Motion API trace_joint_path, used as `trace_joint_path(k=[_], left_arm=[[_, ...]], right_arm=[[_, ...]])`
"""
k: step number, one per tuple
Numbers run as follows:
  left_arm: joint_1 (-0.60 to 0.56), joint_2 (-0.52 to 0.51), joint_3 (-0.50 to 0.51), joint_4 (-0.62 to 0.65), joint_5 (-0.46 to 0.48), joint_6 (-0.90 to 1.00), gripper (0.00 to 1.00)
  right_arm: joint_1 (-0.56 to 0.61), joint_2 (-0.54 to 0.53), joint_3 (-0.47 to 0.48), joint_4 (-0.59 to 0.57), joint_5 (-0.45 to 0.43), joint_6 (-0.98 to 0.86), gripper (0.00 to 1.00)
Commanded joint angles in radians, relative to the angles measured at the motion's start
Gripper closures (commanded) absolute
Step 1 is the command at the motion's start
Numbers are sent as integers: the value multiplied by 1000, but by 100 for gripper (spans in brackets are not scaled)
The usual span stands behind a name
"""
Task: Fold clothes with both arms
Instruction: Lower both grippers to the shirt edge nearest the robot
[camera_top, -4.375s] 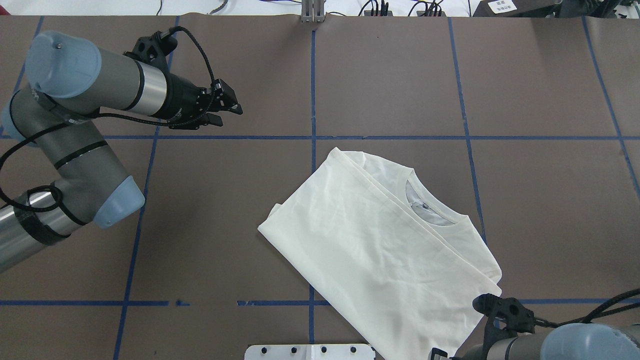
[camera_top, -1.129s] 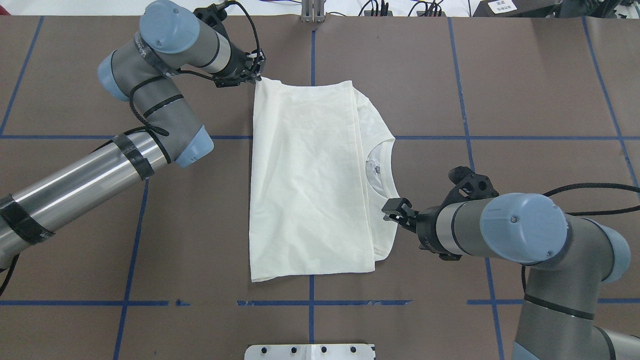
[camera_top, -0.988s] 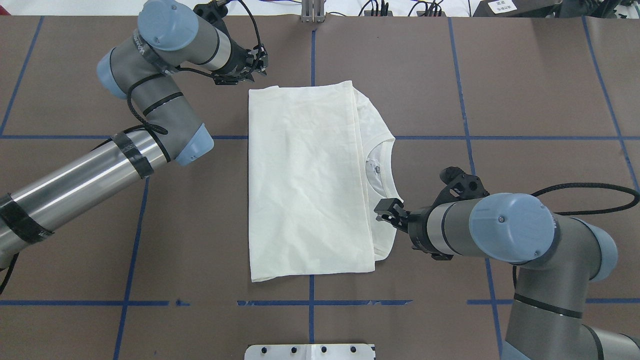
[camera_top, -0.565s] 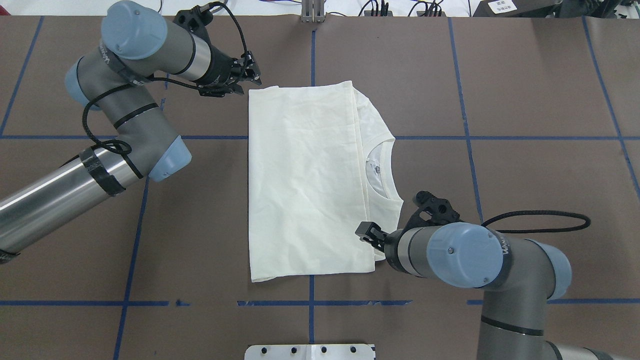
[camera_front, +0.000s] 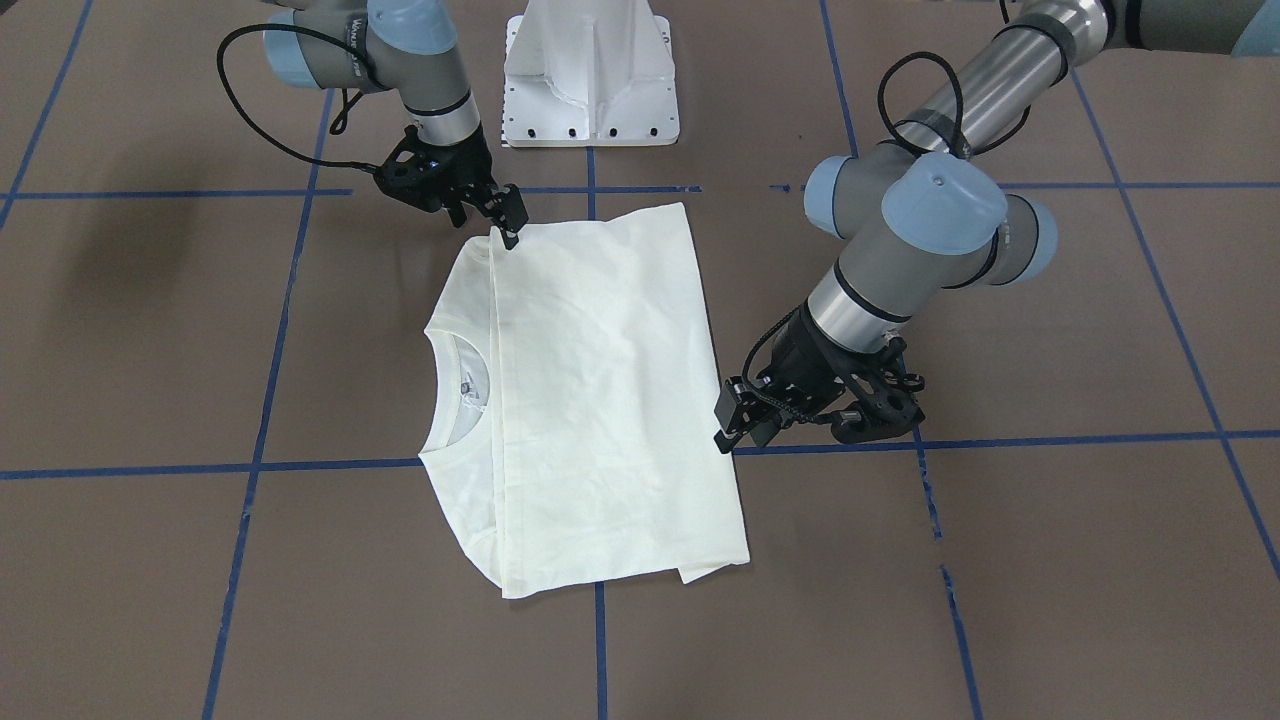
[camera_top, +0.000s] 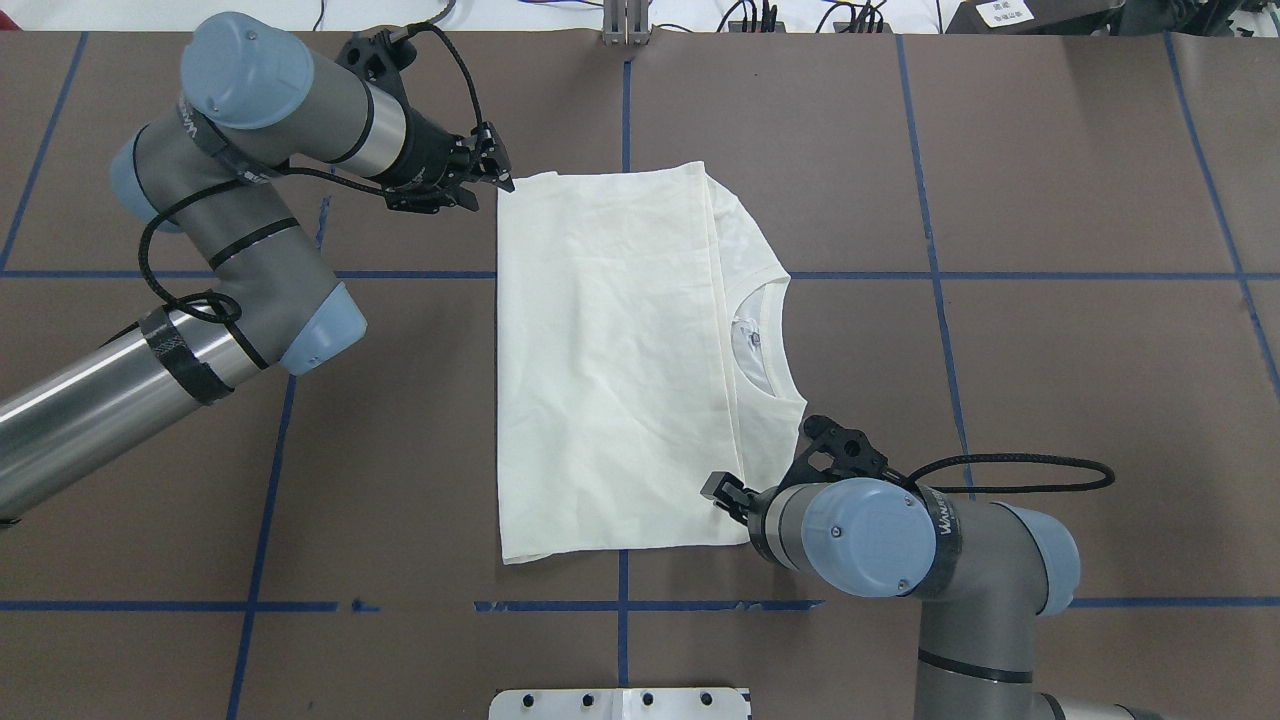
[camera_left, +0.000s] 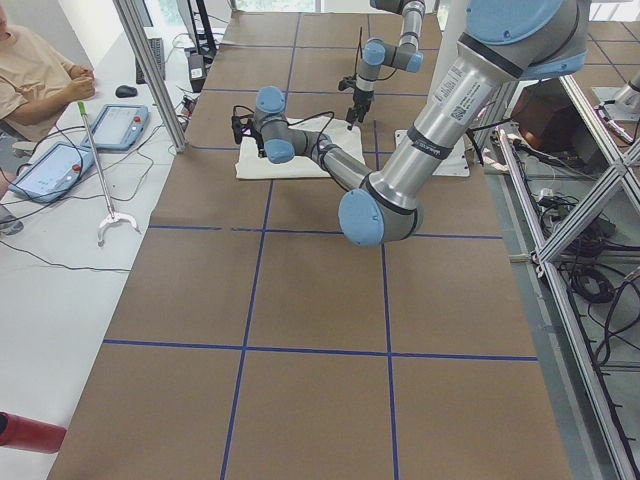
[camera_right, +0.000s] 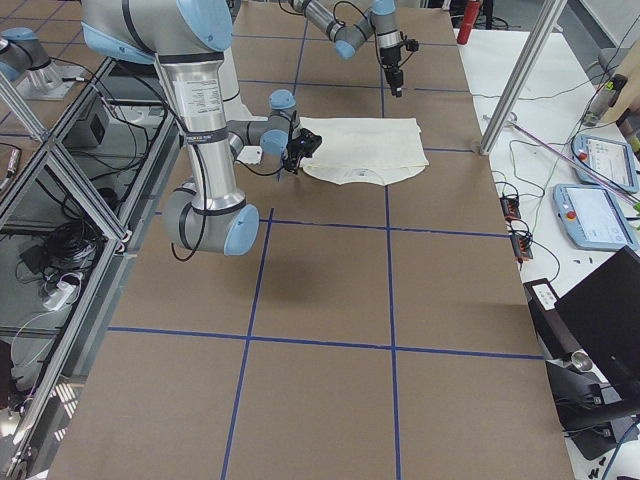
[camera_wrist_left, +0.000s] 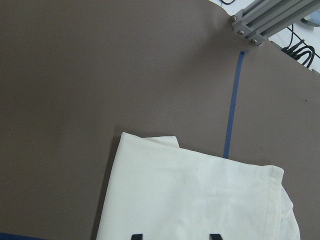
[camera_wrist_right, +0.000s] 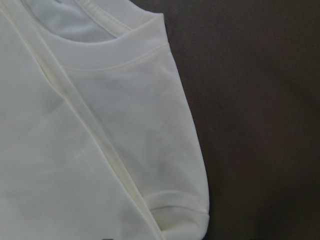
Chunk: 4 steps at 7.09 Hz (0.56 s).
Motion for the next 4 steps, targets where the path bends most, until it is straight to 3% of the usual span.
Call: trace_joint_path(k=[1, 2, 4], left_arm=[[1, 10, -1, 2, -22, 1, 46], [-1, 11, -1, 2, -22, 1, 46], [-1, 25, -2, 1, -23, -1, 46]], right_arm=[[1, 4, -3, 0, -1, 16, 70], [1, 1, -1, 0, 0, 15, 100], [0, 1, 3, 1, 2, 13, 100]])
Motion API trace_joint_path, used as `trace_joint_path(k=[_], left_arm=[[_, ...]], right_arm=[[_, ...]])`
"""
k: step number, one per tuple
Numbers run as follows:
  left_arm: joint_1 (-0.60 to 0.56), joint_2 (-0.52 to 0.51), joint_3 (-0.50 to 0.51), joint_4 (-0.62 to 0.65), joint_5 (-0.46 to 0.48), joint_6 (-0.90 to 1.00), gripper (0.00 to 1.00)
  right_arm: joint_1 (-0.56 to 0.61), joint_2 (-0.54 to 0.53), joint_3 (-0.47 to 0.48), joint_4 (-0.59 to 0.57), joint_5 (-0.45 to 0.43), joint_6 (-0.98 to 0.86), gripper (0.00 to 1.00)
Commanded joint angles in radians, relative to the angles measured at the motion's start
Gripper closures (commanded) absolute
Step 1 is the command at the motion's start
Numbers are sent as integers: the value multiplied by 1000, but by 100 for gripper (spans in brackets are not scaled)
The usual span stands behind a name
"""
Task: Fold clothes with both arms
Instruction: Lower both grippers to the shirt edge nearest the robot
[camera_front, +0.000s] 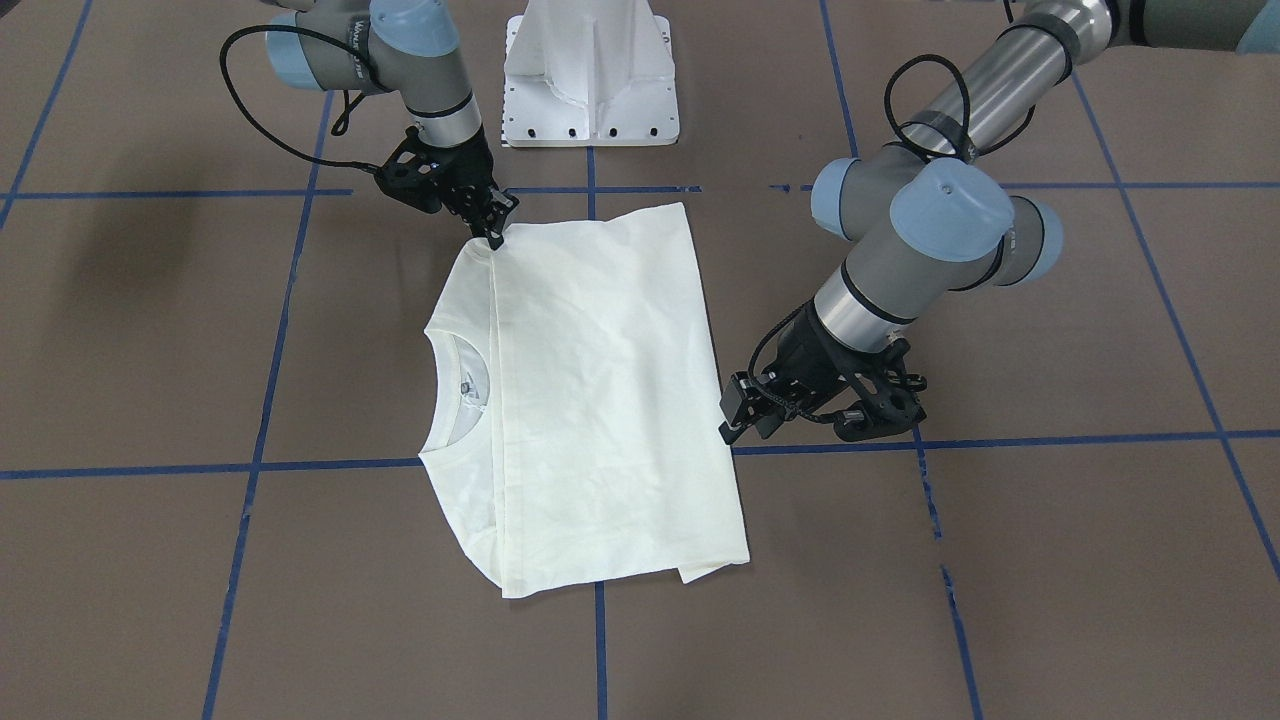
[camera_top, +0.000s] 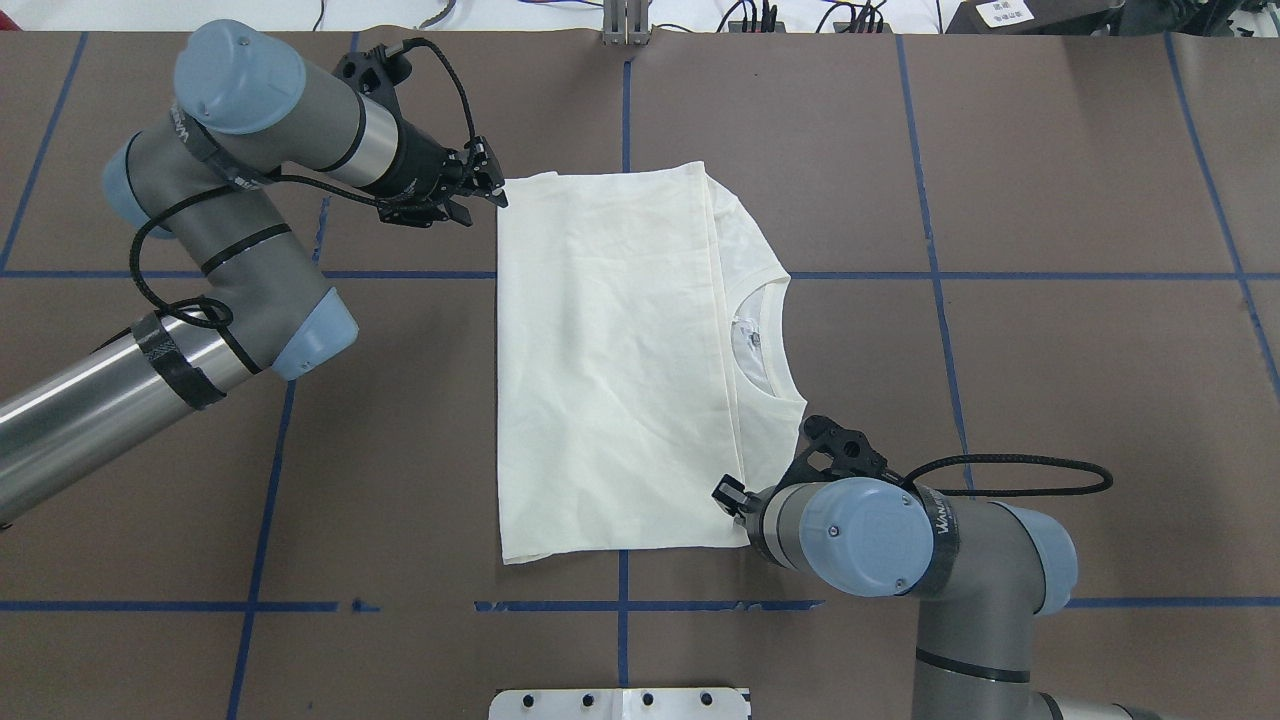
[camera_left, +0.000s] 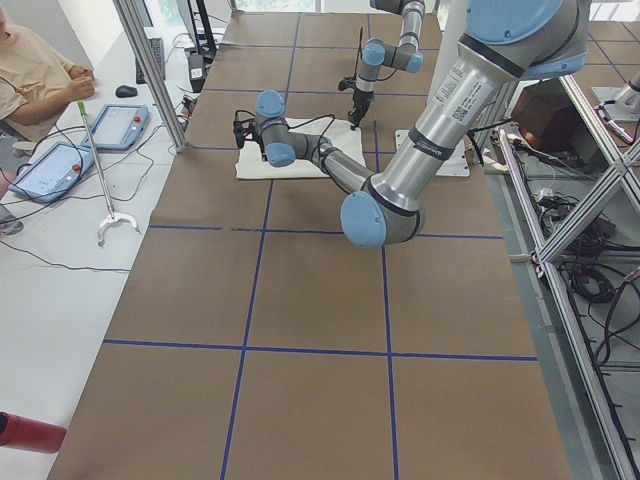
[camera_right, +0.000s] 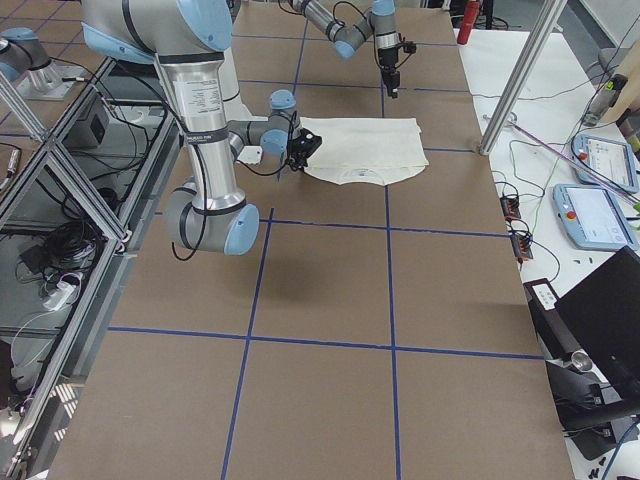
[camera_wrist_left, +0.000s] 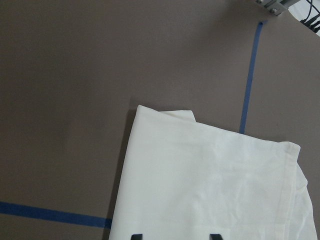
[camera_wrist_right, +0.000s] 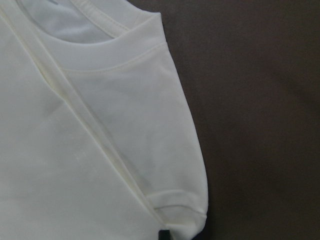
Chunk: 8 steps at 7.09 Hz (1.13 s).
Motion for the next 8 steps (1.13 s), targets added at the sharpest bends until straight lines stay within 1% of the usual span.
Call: trace_joint_path(k=[1, 2, 3, 4, 5, 6, 7, 8], left_arm=[[0, 12, -3, -3, -4, 0, 46], [0, 24, -15, -35, -15, 0, 38], [1, 25, -16, -71, -17, 0, 27], [10, 49, -36, -142, -24, -3, 0], [21, 137, -105, -221, -30, 0, 0], [26, 153, -158, -207, -20, -4, 0], [81, 167, -174, -166, -12, -7, 0], [160, 232, -250, -155, 21, -23, 0]], right_arm=[[-1, 1, 12, 1, 1, -1, 100], [6, -15, 61, 0, 5, -3, 100], [8, -24, 80, 0, 4, 0, 100], [2, -29, 86, 0, 2, 2, 100], [-6, -36, 98, -5, 1, 6, 100], [-19, -38, 144, -76, 1, 7, 100], [-32, -38, 178, -130, 1, 7, 100], [-44, -39, 178, -132, -7, 8, 100]])
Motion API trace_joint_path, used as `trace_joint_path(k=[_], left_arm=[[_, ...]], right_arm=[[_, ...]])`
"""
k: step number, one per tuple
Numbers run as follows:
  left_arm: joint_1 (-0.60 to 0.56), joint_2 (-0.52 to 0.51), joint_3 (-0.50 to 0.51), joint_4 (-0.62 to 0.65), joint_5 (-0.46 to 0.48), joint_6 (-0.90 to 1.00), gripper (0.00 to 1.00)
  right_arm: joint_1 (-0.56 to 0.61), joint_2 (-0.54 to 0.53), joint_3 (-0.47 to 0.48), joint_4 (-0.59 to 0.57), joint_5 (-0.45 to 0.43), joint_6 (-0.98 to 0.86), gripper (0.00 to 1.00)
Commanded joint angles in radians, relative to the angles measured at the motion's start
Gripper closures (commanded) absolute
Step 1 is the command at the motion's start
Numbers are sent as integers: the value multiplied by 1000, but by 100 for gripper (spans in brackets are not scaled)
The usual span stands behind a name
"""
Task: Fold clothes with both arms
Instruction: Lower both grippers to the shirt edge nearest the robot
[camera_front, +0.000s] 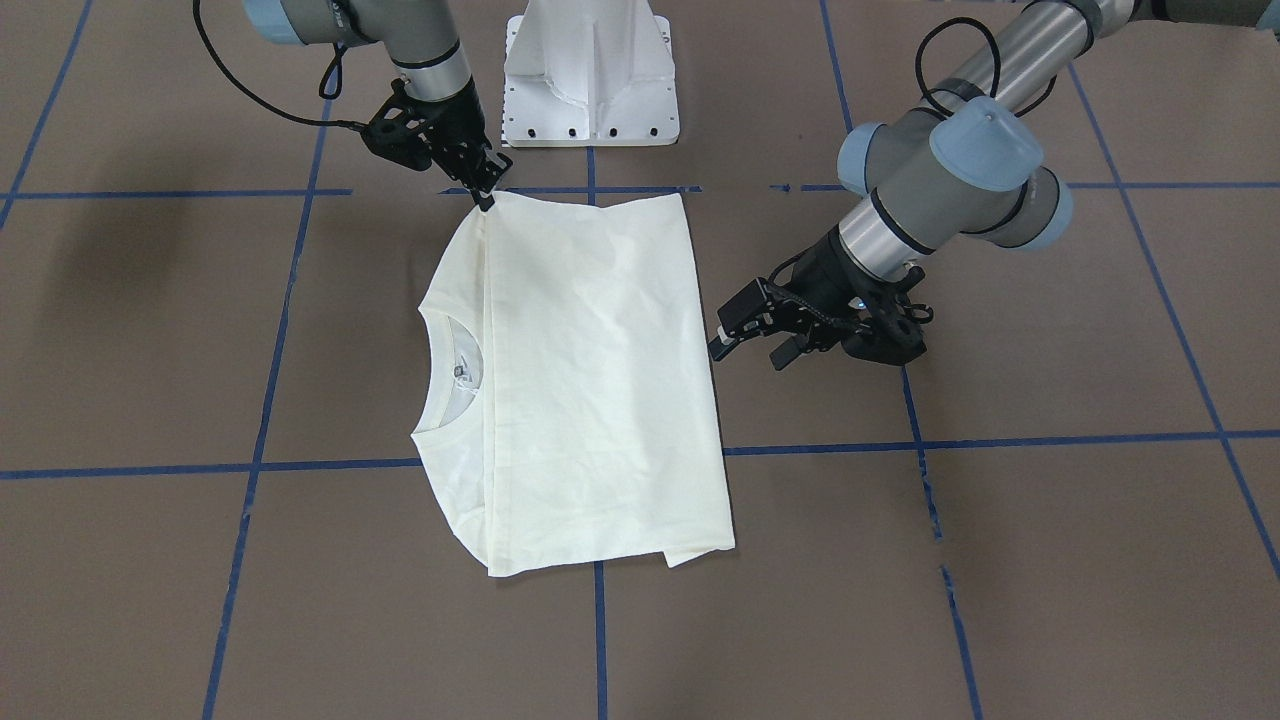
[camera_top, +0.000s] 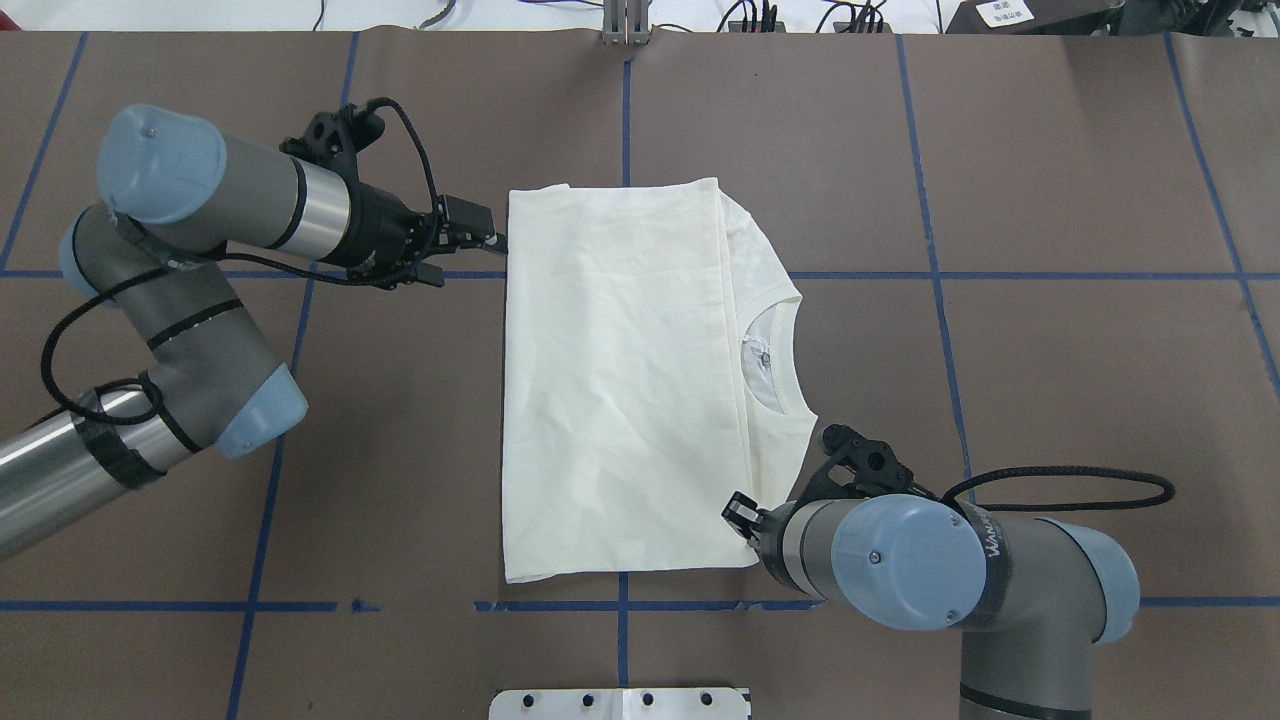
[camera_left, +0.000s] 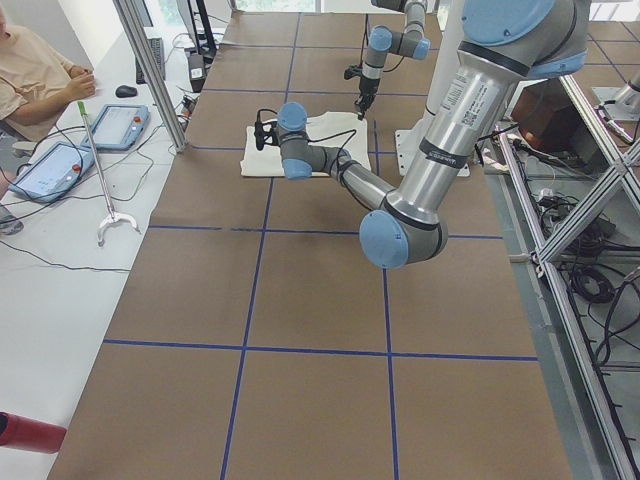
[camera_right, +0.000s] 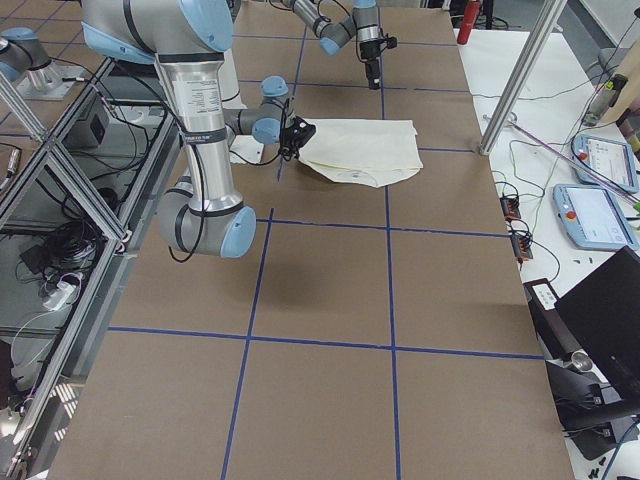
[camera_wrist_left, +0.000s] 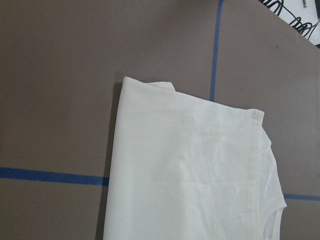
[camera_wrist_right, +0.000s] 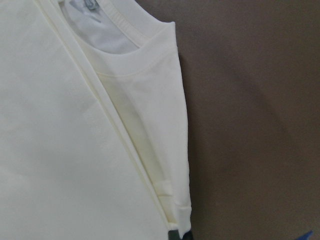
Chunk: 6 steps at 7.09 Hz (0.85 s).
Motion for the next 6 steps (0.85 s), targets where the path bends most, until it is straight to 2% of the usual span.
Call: trace_joint_path(k=[1, 3, 4, 5, 6], left_arm=[[193, 133, -187, 87, 94, -169, 0], [329, 140, -244, 205, 165, -377, 10], [399, 135, -241, 267, 255, -411, 15], [427, 132, -244, 323, 283, -421, 24], [450, 134, -244, 325, 286, -459, 32]], right_arm=[[-16, -2, 12, -25, -6, 1, 100], [-19, 0, 12, -27, -4, 1, 100], [-18, -2, 12, -27, -4, 1, 100], [-18, -2, 12, -25, -4, 1, 100], [-18, -2, 12, -25, -3, 1, 100]])
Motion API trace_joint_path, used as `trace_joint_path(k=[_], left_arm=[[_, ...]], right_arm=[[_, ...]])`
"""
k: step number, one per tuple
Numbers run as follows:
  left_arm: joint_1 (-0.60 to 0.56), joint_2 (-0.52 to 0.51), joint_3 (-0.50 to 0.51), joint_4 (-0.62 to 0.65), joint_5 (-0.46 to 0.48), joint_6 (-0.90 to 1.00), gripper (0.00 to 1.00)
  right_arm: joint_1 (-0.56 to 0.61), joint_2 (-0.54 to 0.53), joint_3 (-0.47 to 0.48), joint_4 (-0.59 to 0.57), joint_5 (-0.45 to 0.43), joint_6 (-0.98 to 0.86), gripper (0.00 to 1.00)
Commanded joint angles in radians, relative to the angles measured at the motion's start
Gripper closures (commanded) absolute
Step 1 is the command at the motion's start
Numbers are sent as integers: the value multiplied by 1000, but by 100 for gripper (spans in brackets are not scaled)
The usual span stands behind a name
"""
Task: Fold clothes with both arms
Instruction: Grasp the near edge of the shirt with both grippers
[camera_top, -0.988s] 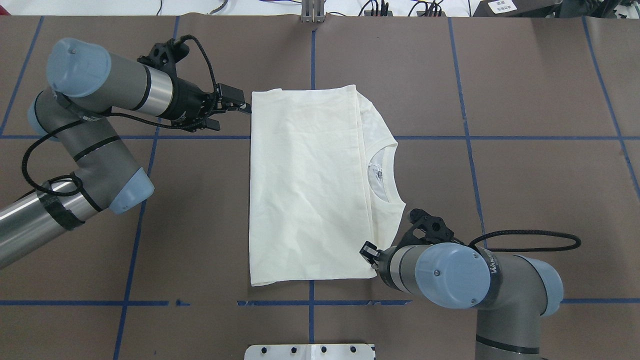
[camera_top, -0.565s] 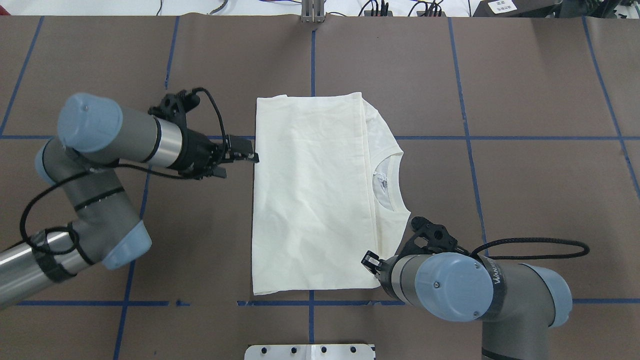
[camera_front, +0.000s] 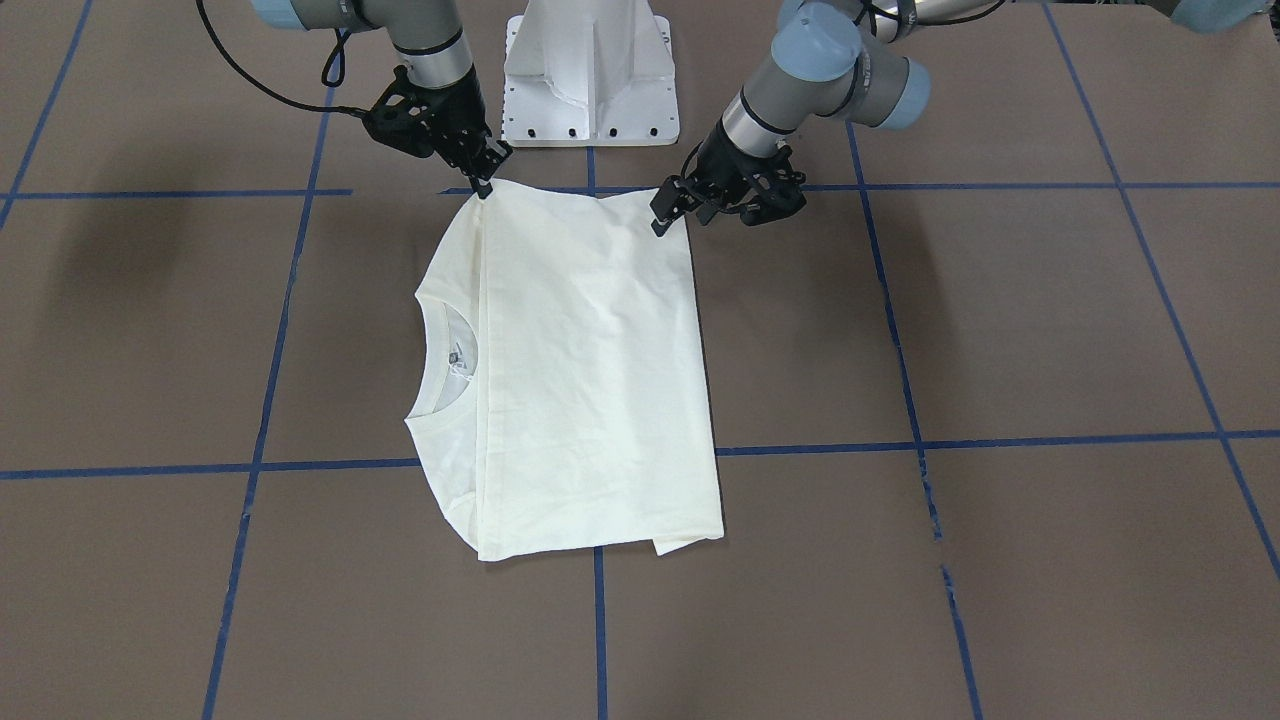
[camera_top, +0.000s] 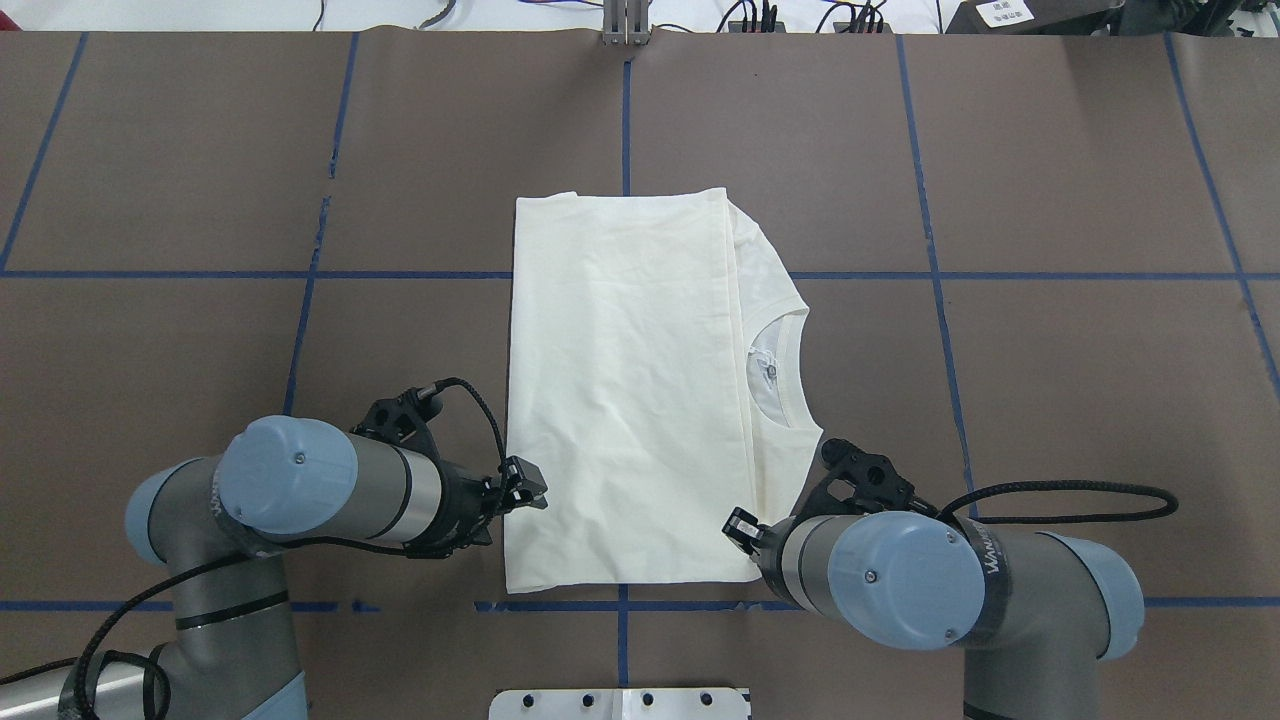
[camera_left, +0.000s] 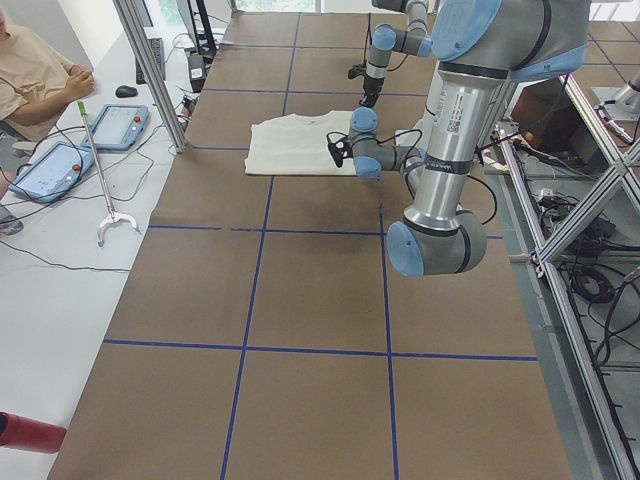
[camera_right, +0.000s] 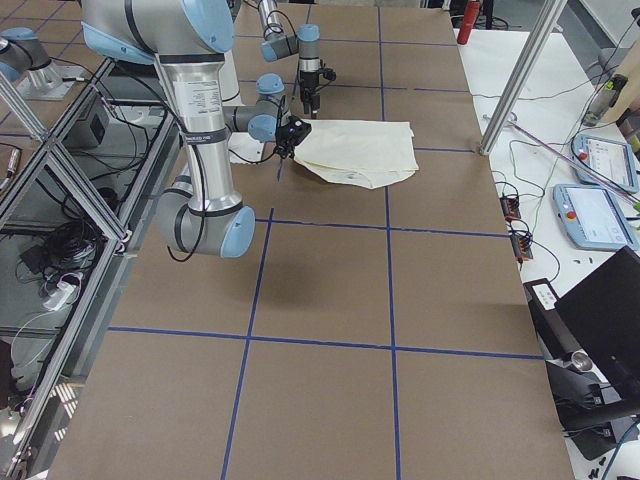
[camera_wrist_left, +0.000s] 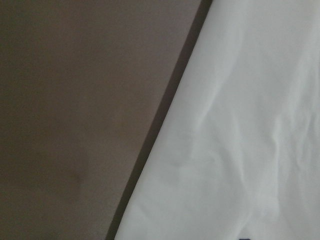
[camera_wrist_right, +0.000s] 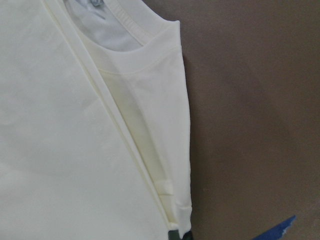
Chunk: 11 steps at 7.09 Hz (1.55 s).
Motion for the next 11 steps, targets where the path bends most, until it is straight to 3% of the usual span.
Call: trace_joint_path(k=[1, 4, 5, 7, 8, 10, 11], left_arm=[[41, 0, -5, 29, 22, -44, 36], [73, 3, -32, 78, 20, -44, 38], [78, 4, -31, 78, 22, -50, 50], [80, 6, -31, 80, 20, -51, 95], [80, 8, -31, 80, 20, -51, 100], [87, 26, -51, 81, 19, -56, 100], [90, 43, -130, 124, 13, -56, 100]], right_arm=[[0, 0, 3, 0, 0, 0, 100], [0, 0, 3, 0, 1, 0, 100], [0, 0, 3, 0, 1, 0, 100], [0, 0, 3, -1, 1, 0, 100], [0, 0, 3, 0, 1, 0, 100], [0, 0, 5, 0, 1, 0, 100], [-1, 0, 9, 0, 3, 0, 100]])
